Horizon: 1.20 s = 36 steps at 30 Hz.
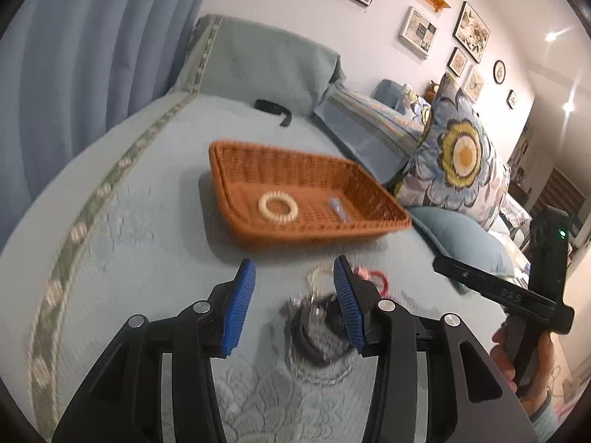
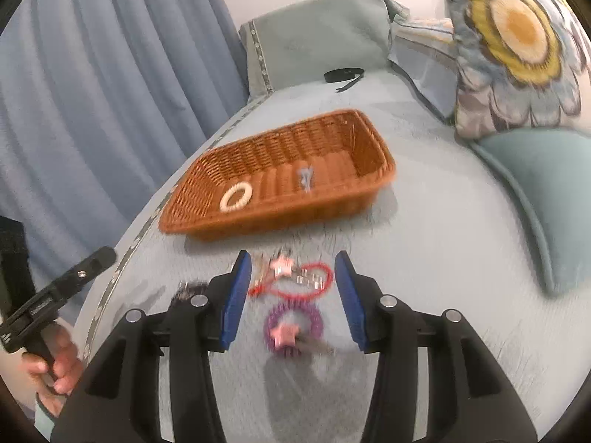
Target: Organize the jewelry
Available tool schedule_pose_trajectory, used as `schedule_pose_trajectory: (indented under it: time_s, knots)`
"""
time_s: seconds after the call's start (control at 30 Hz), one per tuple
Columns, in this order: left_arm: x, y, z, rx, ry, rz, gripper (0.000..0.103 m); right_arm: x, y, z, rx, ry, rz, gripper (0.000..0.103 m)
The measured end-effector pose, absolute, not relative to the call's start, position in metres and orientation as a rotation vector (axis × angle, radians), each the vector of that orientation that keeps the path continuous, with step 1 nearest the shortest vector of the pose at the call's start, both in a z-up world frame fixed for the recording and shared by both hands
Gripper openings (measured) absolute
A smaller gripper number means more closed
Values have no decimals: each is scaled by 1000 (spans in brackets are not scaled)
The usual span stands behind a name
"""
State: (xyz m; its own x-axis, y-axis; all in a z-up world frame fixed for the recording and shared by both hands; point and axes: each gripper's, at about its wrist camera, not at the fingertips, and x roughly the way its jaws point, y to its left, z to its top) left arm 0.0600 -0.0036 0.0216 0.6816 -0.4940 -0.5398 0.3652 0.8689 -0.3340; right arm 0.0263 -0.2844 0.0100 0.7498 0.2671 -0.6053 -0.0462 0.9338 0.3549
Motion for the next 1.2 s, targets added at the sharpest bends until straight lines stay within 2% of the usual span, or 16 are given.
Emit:
schedule_pose_trajectory:
  time_s: [0.17,0.43,0.63,0.9,1.2]
  knots:
    - [64,-3,-1,-176,700,-481,42,25,-290,-5,278,733,155,44]
    - [70,-9,-22,-202,801,-560,42,31,-309,-30,371,827,226,44]
    - [68,-25,-30,-157,823,-568,42,31,-286,-41,313,902,271,44]
    - [71,-33,-30,-106,810,-552,42,14,-243,-31,118,908,374,44]
    - [85,-53,-33,-31,809,-527,42,21,-239,-41,117,920,319,44]
